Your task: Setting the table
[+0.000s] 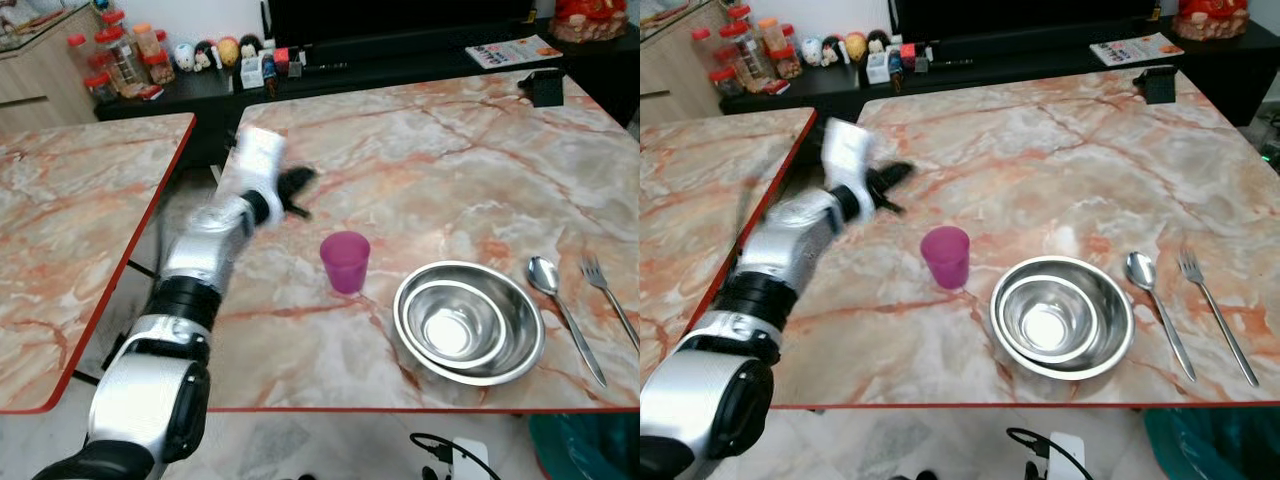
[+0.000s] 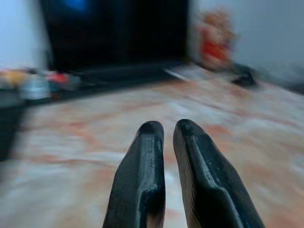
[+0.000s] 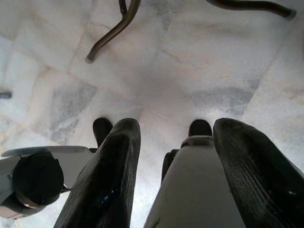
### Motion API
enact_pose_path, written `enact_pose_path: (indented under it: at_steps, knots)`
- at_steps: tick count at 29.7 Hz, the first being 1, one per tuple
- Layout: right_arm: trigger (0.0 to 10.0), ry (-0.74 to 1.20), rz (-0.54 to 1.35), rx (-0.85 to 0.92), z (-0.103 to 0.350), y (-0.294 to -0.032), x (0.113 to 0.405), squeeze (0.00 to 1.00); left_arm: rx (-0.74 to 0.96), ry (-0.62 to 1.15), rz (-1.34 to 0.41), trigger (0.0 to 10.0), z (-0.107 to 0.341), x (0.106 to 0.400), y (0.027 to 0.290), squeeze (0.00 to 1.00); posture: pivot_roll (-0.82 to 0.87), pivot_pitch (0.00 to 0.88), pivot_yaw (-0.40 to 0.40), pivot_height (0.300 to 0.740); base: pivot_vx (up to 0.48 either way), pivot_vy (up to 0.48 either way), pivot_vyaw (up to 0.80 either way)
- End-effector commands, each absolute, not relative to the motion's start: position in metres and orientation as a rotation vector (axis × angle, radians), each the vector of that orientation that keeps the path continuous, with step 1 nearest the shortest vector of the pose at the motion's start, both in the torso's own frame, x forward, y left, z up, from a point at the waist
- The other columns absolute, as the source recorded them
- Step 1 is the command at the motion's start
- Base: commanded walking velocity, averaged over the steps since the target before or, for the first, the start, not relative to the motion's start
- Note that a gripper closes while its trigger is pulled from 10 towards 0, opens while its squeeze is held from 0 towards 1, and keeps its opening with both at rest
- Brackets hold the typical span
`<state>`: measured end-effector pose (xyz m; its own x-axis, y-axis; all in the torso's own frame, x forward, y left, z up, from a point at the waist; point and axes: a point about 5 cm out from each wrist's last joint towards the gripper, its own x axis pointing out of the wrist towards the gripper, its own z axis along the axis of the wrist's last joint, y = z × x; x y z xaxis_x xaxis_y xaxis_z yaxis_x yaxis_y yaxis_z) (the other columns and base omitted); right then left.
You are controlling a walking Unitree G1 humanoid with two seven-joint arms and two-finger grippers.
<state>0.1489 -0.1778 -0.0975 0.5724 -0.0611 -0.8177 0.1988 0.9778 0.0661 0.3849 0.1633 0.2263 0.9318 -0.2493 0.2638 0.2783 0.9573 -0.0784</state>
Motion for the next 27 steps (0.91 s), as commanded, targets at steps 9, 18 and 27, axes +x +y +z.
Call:
enact_pose_path:
  at_steps: [9,18,27]
  knots:
    - [10.0,0.965,-0.123,0.133,-0.097,-0.179,0.153,0.00,-0.006,-0.208,0.287,10.0,0.140,0.306,0.279,0.00,0.06,0.035,0.097,0.740,0.000,0.000,0.00]
    - [10.0,0.958,-0.111,0.122,-0.095,-0.178,0.156,0.00,0.069,0.001,0.530,10.0,0.071,0.246,0.318,0.00,0.06,0.029,0.101,0.740,0.000,0.000,0.00]
    - [10.0,0.969,-0.123,0.128,-0.097,-0.178,0.152,0.00,0.083,0.294,0.484,10.0,0.011,0.215,0.311,0.00,0.04,0.007,0.117,0.740,0.000,0.000,0.00]
